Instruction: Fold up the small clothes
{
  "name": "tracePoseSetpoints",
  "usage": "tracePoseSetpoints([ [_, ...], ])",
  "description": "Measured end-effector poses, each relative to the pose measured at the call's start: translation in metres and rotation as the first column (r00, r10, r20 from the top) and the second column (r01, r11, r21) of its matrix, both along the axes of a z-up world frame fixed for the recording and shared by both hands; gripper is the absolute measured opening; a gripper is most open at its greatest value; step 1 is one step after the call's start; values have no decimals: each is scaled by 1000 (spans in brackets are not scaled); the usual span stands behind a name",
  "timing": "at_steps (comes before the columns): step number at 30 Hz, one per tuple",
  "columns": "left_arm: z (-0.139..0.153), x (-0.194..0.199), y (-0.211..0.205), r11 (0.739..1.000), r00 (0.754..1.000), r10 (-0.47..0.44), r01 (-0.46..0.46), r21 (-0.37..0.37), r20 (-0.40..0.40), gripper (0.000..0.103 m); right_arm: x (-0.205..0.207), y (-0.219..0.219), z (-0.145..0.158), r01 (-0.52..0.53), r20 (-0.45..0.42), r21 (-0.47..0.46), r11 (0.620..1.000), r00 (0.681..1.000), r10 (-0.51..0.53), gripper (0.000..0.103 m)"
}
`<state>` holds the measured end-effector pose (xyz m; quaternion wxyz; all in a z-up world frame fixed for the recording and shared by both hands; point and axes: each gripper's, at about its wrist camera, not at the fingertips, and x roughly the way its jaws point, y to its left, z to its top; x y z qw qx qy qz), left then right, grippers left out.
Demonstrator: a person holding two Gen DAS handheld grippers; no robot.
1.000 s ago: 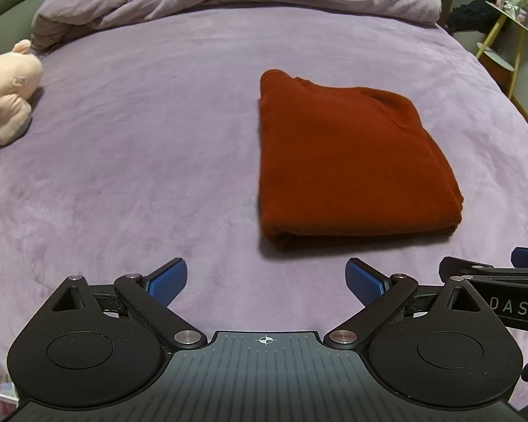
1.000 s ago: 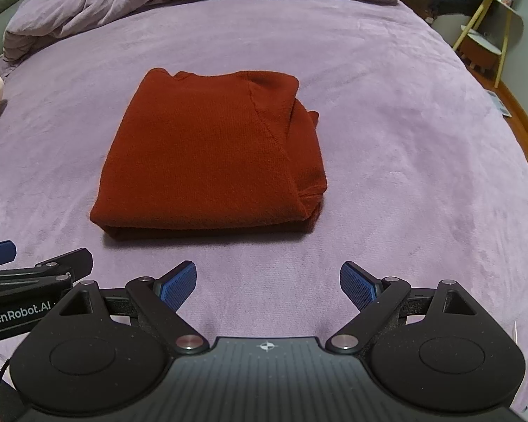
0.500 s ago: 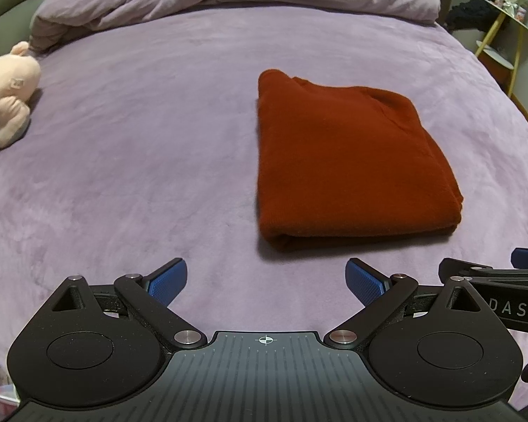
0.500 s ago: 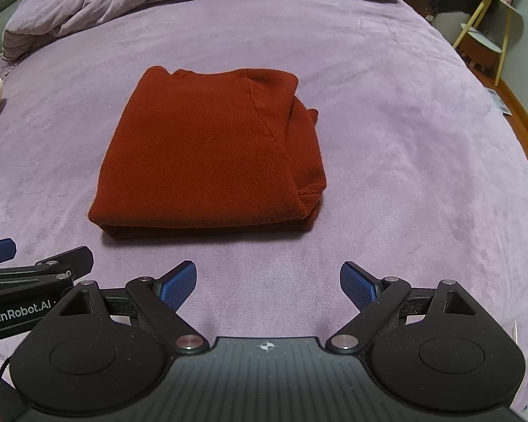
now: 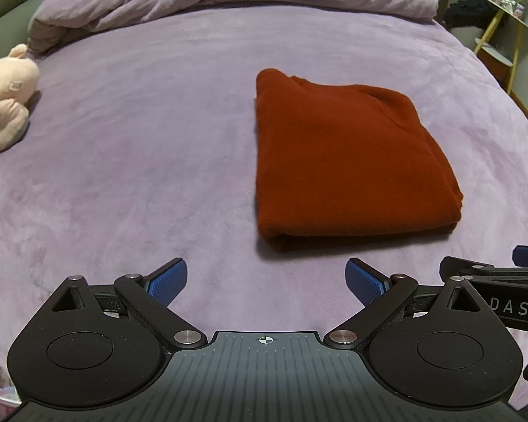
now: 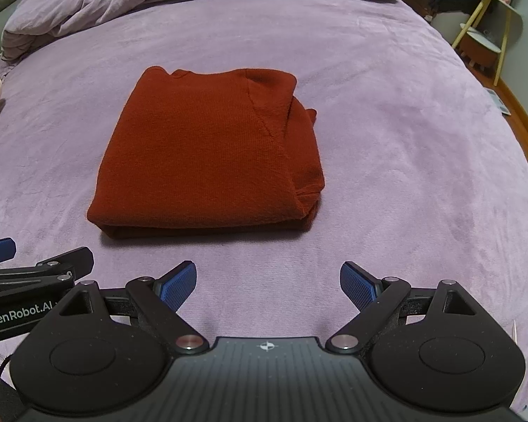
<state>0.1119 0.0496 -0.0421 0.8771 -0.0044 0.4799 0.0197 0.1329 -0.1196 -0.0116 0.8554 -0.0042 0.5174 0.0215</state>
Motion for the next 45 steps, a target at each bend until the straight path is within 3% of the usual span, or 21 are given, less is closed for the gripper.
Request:
tracePoseSetpoints([
  [45,1,-1,-7,999,999,-34,34,14,17,100,-5,-1,1,9,7,-10,1000,1000,-9,89],
])
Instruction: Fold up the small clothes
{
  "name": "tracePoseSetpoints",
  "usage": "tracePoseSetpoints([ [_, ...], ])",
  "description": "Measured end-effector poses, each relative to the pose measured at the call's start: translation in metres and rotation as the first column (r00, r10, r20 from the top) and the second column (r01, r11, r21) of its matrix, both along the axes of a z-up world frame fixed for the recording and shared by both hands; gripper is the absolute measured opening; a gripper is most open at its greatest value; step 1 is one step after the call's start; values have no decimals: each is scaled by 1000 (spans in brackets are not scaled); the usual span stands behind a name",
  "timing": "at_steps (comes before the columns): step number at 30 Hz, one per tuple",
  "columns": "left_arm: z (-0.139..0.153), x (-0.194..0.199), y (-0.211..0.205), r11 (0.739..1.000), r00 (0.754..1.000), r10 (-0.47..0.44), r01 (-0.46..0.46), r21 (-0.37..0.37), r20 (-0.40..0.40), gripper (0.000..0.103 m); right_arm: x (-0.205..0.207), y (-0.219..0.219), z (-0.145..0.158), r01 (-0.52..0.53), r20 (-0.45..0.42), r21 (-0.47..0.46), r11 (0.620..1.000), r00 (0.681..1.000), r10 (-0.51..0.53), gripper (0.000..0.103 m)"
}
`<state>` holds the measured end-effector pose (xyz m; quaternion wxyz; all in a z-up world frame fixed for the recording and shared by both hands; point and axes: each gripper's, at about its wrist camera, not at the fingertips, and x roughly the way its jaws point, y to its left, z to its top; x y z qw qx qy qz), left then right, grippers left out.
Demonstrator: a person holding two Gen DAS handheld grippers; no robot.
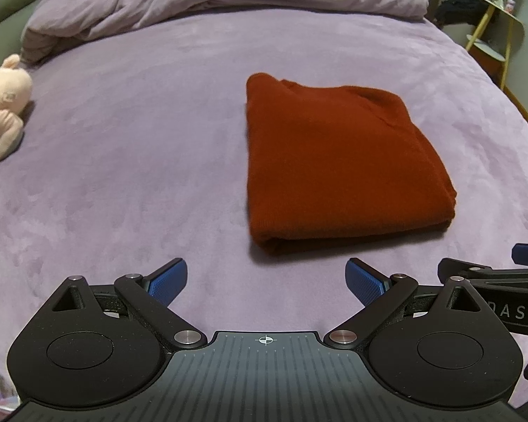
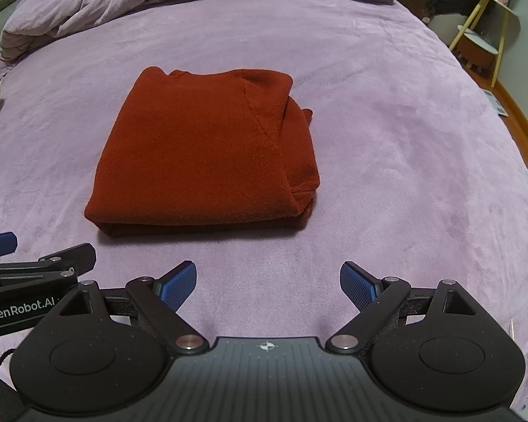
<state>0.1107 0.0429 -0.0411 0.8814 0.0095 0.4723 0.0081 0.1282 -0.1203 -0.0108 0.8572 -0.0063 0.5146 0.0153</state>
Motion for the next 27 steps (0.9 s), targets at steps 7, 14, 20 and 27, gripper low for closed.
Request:
tracePoseSetpoints([
  [7,-2,-2,-5,999,1000,-10,10,49,-3,100,0,-1,2,8,4,-3,1000,1000,-7,89],
  [14,0,-2,-3,999,1000,-9,9,39,-6,100,-1,0,3,6,14,-12,1000,1000,-6,89],
  [20,1,-4,-4,999,1000,-13,13,46,-2,100,-2,0,5,7,23,-20,1000,1000,-7,89],
  [27,2,-5,-7,998,1000,-27,27,54,0,100,-3,0,6,6,27,-24,1000,1000,-5,89],
])
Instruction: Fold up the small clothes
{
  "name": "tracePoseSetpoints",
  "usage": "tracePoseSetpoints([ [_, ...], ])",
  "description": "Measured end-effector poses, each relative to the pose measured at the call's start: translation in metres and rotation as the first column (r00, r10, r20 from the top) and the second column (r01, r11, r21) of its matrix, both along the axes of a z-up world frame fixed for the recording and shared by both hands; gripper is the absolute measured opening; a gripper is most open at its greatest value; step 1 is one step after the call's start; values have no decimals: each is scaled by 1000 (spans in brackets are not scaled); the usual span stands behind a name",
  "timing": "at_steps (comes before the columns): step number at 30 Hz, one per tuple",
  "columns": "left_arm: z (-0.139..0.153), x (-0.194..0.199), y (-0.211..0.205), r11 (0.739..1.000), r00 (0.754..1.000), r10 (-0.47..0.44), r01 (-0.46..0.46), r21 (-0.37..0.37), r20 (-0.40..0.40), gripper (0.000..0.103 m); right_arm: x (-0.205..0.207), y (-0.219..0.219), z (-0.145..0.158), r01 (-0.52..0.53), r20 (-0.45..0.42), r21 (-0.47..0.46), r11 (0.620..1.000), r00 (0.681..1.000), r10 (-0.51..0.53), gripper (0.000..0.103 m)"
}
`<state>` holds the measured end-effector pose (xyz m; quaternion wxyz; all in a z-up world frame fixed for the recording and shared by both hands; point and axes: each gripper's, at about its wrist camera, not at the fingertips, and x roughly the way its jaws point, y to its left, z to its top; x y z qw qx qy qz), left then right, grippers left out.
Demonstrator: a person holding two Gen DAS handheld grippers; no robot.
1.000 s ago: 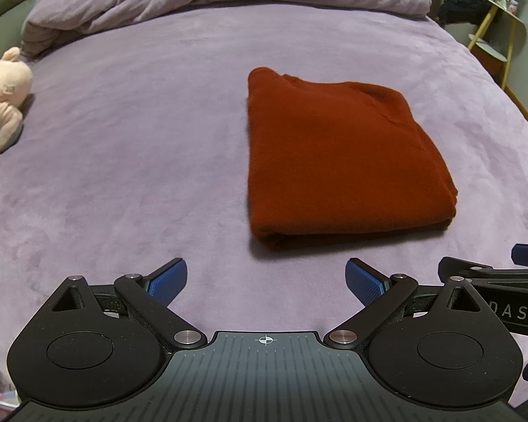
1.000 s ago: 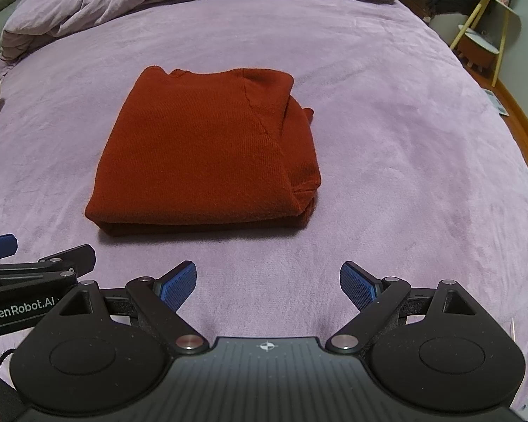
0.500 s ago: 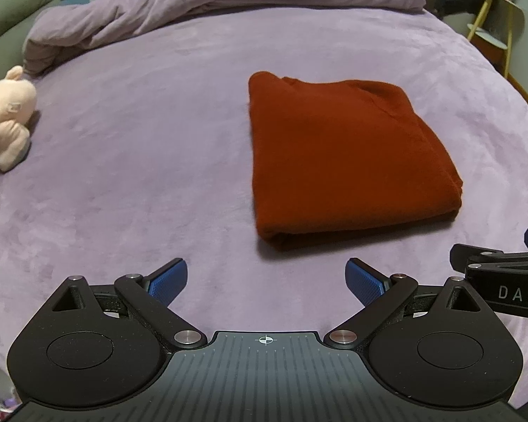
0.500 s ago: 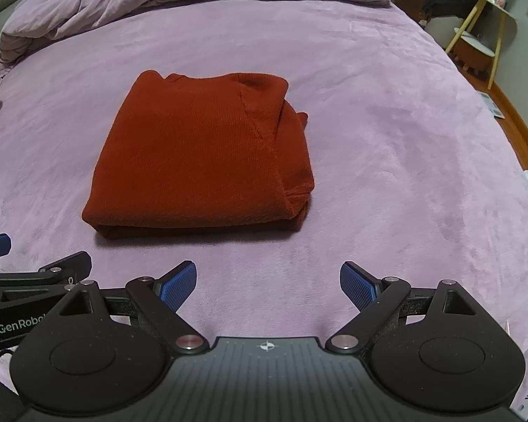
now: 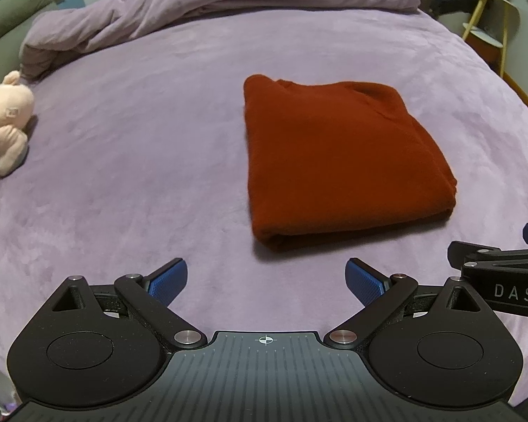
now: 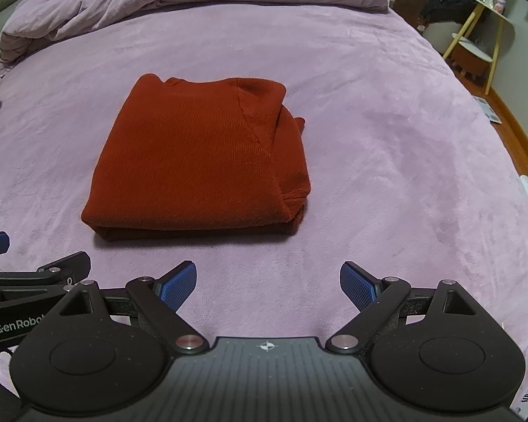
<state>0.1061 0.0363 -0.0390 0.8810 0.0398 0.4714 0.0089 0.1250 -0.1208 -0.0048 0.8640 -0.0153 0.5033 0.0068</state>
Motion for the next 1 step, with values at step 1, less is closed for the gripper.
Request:
tracePoseSetpoints([
  [1,0,0,0,1000,1000,-1,1,1,1,100,0,0,0,0,0,-1,1000,1000,0,89],
])
